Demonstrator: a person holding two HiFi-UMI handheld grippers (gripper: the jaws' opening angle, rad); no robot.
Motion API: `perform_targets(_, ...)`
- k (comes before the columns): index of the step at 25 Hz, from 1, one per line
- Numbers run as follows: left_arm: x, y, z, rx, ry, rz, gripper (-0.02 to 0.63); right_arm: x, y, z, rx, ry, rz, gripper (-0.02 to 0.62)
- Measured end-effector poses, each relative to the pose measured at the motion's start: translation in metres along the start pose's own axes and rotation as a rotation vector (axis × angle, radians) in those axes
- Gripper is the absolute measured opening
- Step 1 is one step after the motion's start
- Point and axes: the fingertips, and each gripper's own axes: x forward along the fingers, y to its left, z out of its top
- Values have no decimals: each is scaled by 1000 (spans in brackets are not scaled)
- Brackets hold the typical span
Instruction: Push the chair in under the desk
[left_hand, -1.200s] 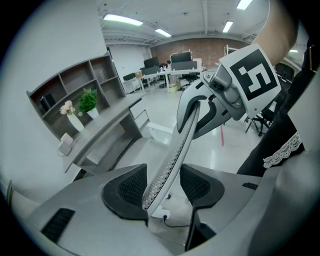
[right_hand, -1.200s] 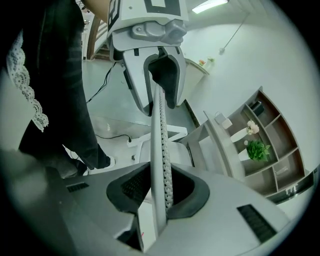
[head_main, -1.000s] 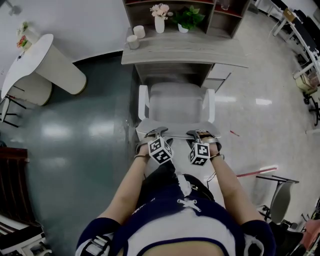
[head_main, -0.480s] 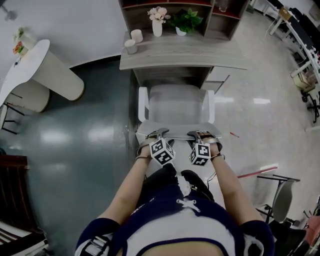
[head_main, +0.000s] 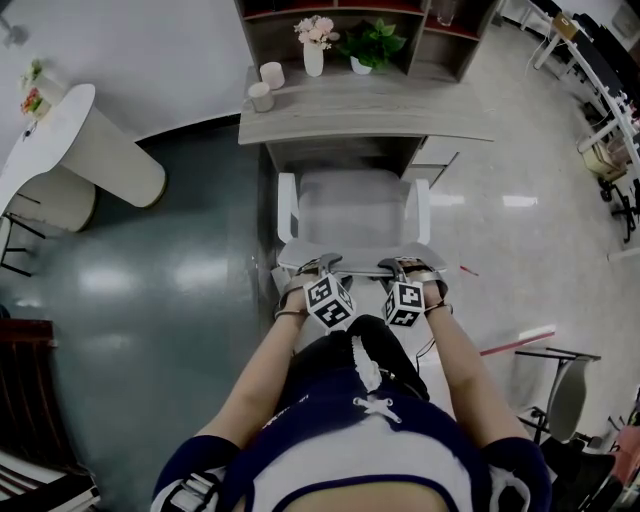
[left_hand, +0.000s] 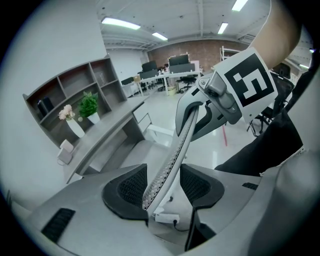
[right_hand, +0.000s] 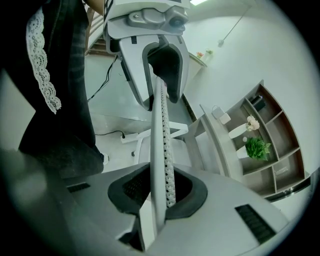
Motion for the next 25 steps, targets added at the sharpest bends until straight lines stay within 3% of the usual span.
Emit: perform_targets(25,12,39,8,5,-10,21,212,22,-38,-2,-27,18,-7,43)
